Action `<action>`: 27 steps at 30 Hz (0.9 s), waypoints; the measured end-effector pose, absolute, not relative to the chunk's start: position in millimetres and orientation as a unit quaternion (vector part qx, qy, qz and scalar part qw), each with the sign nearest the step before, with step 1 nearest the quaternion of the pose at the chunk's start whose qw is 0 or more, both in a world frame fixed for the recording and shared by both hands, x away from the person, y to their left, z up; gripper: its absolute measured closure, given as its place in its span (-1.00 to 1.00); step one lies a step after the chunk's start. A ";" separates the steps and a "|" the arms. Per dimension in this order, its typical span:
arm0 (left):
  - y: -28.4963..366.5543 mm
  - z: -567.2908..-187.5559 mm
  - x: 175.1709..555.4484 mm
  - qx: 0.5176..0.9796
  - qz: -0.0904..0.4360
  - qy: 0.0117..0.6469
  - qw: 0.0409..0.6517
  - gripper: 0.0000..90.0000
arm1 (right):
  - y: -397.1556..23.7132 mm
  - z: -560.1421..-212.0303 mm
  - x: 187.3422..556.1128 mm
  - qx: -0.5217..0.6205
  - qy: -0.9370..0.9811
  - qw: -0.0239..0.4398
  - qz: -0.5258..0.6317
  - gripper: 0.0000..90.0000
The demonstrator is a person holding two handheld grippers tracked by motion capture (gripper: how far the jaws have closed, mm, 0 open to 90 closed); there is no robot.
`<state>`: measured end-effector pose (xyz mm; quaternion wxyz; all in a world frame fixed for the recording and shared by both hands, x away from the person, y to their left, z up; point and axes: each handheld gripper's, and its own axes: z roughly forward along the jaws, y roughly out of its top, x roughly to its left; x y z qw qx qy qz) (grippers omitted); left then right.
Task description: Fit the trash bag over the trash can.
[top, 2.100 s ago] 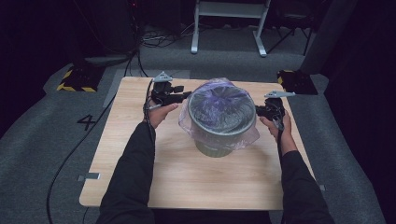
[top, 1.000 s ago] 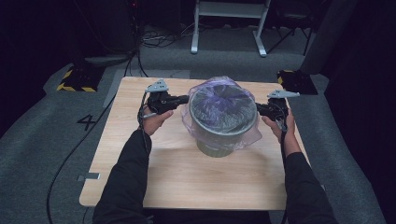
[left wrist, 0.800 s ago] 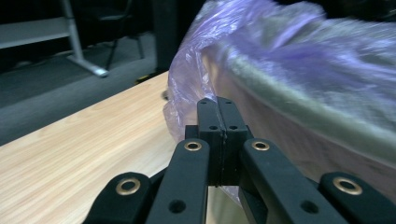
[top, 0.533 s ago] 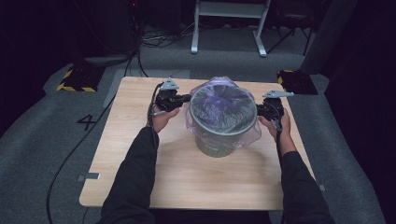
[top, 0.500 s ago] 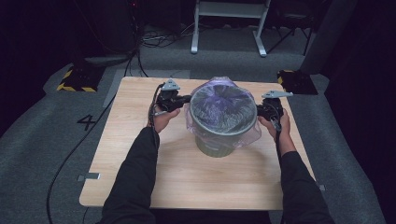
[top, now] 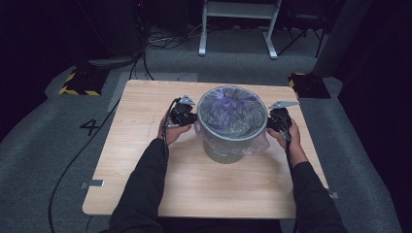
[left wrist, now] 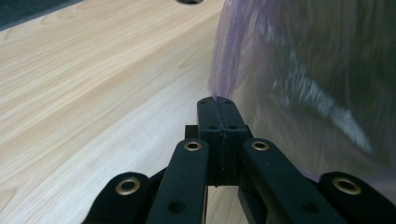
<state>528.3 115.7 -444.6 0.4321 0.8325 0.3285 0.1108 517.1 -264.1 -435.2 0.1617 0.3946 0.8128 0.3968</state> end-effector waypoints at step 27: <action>117.6 -410.6 431.2 0.840 0.123 0.202 0.487 -0.50 | -288.4 -401.8 415.0 0.222 0.843 0.186 0.454 -0.54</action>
